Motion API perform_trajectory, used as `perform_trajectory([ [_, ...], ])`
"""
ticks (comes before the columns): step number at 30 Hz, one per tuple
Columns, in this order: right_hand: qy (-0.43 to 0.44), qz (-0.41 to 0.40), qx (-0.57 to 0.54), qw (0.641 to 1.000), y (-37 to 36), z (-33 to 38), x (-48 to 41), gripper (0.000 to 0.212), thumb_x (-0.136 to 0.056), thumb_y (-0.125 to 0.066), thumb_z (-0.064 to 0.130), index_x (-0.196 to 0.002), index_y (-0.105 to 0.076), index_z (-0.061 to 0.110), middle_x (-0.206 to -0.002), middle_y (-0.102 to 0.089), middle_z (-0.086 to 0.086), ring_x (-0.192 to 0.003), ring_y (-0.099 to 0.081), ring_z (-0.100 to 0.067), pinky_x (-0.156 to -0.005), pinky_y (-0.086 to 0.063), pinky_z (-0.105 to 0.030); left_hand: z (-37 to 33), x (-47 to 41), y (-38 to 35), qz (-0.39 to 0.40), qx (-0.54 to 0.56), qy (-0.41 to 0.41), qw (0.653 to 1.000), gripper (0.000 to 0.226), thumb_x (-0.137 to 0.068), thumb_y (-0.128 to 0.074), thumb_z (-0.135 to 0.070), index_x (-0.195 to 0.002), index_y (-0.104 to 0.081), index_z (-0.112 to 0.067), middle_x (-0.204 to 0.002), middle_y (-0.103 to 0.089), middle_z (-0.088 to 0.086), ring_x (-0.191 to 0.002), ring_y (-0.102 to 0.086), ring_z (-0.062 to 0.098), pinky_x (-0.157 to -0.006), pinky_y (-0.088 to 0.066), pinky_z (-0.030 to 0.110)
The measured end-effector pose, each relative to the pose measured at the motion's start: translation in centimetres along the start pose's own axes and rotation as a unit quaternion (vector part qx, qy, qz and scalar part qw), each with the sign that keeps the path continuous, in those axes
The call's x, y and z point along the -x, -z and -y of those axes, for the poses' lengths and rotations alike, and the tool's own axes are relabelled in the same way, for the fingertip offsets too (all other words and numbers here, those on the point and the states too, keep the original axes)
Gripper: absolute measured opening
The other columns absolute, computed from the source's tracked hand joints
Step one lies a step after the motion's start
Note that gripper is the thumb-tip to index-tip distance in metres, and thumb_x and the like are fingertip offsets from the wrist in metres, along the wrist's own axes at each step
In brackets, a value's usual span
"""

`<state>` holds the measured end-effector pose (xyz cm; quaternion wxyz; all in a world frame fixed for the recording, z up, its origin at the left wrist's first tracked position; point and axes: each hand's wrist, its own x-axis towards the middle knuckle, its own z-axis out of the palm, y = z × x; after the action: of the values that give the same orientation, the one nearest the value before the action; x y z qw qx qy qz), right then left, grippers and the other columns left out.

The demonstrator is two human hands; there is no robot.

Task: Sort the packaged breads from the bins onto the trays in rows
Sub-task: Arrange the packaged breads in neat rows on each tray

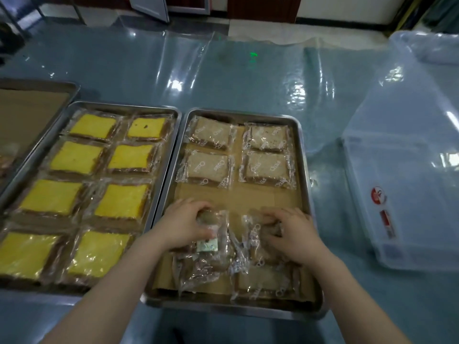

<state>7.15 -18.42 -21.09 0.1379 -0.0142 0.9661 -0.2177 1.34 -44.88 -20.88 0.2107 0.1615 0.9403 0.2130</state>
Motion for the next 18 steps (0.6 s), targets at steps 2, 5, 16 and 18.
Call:
perform_trajectory([
  [2,-0.006,-0.059,-0.014,0.998,0.9,0.2,-0.4,0.052,-0.076,-0.07,0.035,-0.124,-0.053,0.049,-0.106,-0.052,0.024,-0.103,-0.04,-0.004,-0.098,-0.025,-0.034,-0.3,-0.2,1.2,-0.077,0.012,0.004,0.997,0.063,-0.062,-0.075,-0.058,-0.118,-0.053,-0.039,-0.116,-0.053,-0.015,-0.109,-0.042,0.011,-0.094,-0.035,0.033],
  [5,-0.019,-0.098,-0.022,0.995,1.7,0.2,-1.0,0.042,-0.077,-0.073,0.035,-0.114,-0.059,0.048,-0.096,-0.049,0.024,-0.102,-0.046,-0.004,-0.101,-0.021,-0.033,-0.7,-0.6,2.6,-0.224,-0.029,0.005,0.974,0.044,-0.062,-0.074,-0.059,-0.095,-0.052,-0.041,-0.091,-0.047,-0.019,-0.092,-0.036,0.008,-0.081,-0.024,0.033],
  [16,-0.023,-0.084,-0.002,0.996,-0.1,0.4,-1.1,0.038,-0.091,-0.054,0.022,-0.121,-0.059,0.044,-0.108,-0.055,0.02,-0.112,-0.048,-0.01,-0.11,-0.017,-0.041,-1.5,0.5,0.5,-0.369,-0.122,-0.082,0.918,0.033,-0.066,-0.081,-0.017,-0.094,-0.064,-0.02,-0.103,-0.064,-0.002,-0.091,-0.056,0.022,-0.08,-0.026,0.035],
  [18,-0.025,-0.085,0.0,0.996,-0.3,0.3,-1.1,0.037,-0.091,-0.054,0.023,-0.121,-0.059,0.043,-0.111,-0.057,0.018,-0.114,-0.048,-0.011,-0.109,-0.018,-0.04,-1.5,1.2,-1.0,-0.31,-0.117,-0.068,0.941,0.046,-0.063,-0.081,-0.021,-0.106,-0.063,-0.024,-0.11,-0.062,-0.005,-0.101,-0.052,0.02,-0.084,-0.026,0.034],
])
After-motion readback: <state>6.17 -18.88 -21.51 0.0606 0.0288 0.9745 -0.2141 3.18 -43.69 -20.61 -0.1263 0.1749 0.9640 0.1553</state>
